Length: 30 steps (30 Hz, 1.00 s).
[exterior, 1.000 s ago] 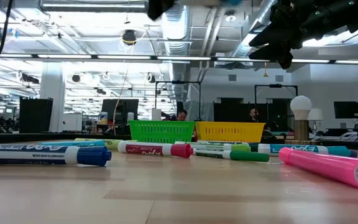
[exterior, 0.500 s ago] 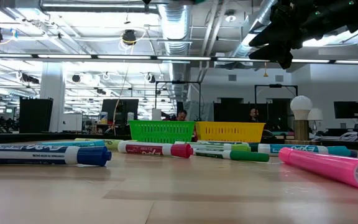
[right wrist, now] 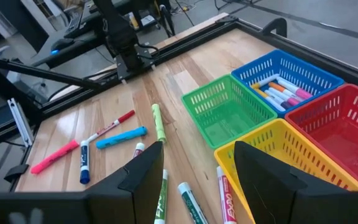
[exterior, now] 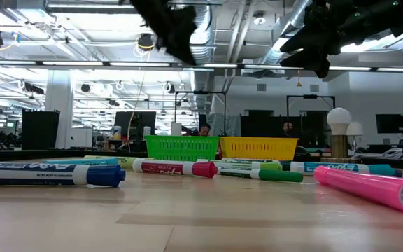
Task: Pick & Place Markers
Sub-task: Put the small light blue marker into the blue bin
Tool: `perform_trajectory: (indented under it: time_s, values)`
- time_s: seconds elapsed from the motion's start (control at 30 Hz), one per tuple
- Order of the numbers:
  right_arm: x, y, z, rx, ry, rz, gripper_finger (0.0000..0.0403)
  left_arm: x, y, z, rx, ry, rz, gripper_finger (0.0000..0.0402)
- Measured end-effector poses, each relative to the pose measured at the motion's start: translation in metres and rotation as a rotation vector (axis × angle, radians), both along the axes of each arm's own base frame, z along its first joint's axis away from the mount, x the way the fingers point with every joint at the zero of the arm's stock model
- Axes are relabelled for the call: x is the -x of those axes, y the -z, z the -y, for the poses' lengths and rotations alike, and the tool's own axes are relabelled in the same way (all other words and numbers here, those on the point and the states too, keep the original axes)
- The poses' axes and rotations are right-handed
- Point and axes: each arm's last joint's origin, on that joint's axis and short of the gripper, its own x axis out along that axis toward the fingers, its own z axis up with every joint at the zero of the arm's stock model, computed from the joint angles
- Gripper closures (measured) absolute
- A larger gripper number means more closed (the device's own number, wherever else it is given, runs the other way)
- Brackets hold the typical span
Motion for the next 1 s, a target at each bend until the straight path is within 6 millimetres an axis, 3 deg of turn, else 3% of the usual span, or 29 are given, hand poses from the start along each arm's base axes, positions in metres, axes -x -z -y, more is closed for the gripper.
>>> perform_trajectory:
  time_s: [0.2, 0.5, 0.7, 1.0]
  values:
    - [0.000, 0.000, 0.000, 0.000, 0.000, 0.000, 0.0217, 0.016, 0.041, -0.031, 0.102, 0.020, -0.047, 0.0342]
    - [0.000, 0.000, 0.000, 0.000, 0.000, 0.000, 0.0217, 0.020, 0.074, -0.036, 0.102, 0.070, 0.036, 0.0342]
    - [0.000, 0.000, 0.000, 0.000, 0.000, -0.001, 0.0217, 0.009, 0.088, -0.039, 0.109, 0.116, 0.055, 0.0344]
    - [0.000, 0.000, 0.000, -0.035, 0.012, 0.004, 0.0217, -0.008, 0.132, -0.051, 0.130, 0.125, -0.004, 0.0344]
